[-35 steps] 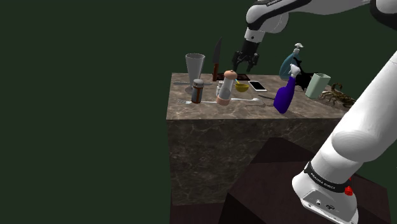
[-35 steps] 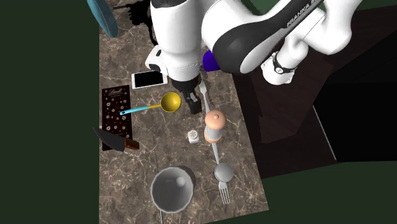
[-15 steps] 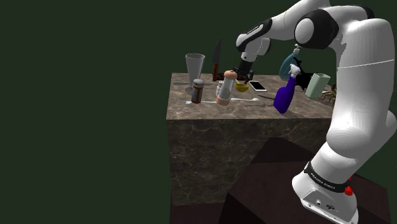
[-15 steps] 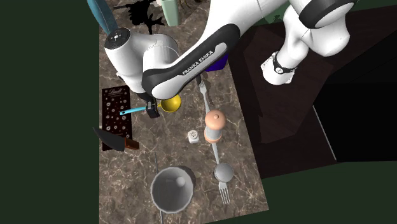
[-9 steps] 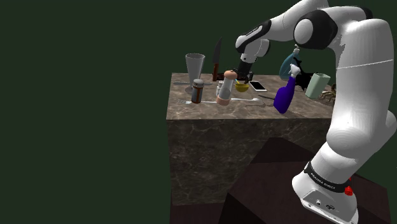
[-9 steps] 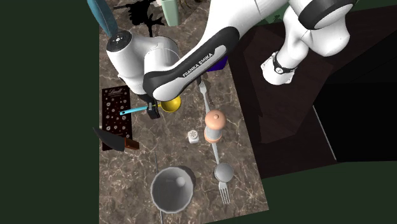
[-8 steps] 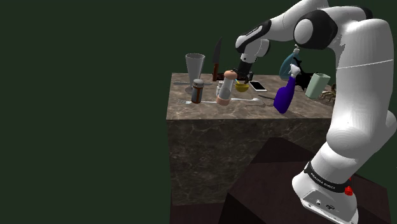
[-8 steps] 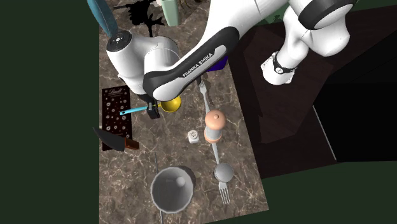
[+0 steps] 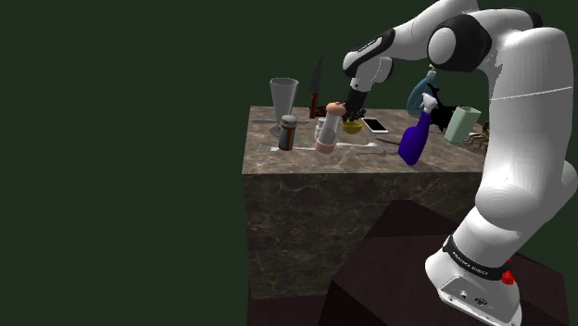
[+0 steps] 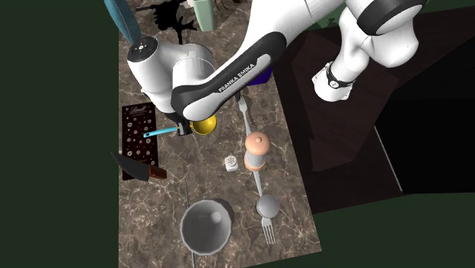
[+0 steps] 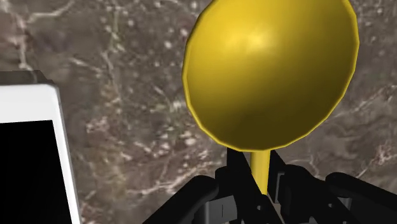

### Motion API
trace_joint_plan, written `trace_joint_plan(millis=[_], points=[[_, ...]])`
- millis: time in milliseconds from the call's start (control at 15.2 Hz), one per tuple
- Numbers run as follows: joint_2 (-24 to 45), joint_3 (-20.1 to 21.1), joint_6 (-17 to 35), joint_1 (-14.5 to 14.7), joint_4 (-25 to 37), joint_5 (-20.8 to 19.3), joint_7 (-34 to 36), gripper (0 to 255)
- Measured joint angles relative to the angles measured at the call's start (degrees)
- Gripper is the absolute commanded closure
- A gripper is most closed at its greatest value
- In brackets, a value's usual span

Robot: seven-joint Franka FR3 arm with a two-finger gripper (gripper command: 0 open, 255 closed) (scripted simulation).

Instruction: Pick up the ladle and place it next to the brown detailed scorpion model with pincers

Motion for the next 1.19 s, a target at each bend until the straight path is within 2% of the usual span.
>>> trace_joint_plan(millis=[330, 1188], points=[[-0.4, -0.1, -0.7, 0.0, 0.3, -0.2, 0.2, 255], [-4.0, -1.1, -8.5, 0.4, 5.0, -2.4, 2.6, 255]])
